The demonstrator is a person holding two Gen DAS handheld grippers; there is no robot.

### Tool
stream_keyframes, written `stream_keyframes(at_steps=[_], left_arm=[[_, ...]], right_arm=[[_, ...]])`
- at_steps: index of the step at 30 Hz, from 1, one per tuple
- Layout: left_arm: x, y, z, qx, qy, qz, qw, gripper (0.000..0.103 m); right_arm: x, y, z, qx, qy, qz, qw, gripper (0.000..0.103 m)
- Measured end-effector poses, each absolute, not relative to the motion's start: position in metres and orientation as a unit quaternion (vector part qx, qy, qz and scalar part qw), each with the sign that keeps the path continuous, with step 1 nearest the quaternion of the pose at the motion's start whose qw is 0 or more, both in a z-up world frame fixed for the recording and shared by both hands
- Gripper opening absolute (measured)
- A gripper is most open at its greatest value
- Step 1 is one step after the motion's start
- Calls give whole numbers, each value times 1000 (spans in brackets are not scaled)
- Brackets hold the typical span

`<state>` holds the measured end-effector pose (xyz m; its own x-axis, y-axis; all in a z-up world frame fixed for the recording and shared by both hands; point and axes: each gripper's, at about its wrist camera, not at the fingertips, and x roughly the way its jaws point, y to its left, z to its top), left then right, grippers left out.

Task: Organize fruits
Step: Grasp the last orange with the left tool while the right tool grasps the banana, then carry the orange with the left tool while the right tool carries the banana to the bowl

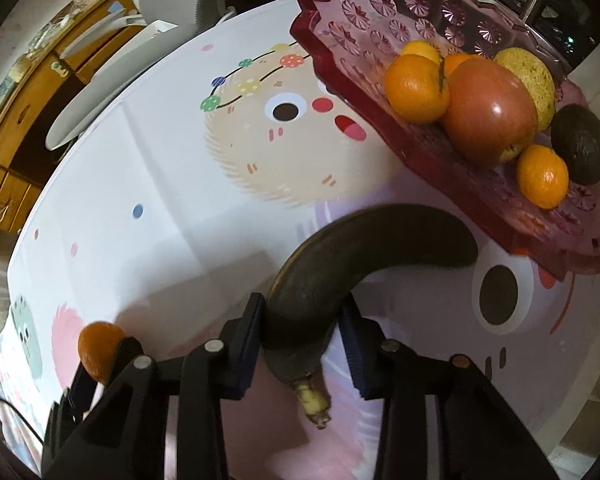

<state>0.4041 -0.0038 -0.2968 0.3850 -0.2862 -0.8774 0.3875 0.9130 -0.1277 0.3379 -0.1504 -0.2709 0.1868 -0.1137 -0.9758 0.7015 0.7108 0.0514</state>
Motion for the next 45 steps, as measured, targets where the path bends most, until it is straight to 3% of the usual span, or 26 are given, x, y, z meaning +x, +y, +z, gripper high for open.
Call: stream_keyframes(at_steps=[16,28,45], left_arm=[[346,57,-248,32,490,-199,848,43],[292,87,-197,15,483,-196,853,43],[265,41,-152,-11,490,-217,844,43]], right_arm=[[251,-94,-246,235,532,-172,795,32],[200,-62,-203,142,489,-83,857,31],[169,-105,-130,45,436,15,898,31]])
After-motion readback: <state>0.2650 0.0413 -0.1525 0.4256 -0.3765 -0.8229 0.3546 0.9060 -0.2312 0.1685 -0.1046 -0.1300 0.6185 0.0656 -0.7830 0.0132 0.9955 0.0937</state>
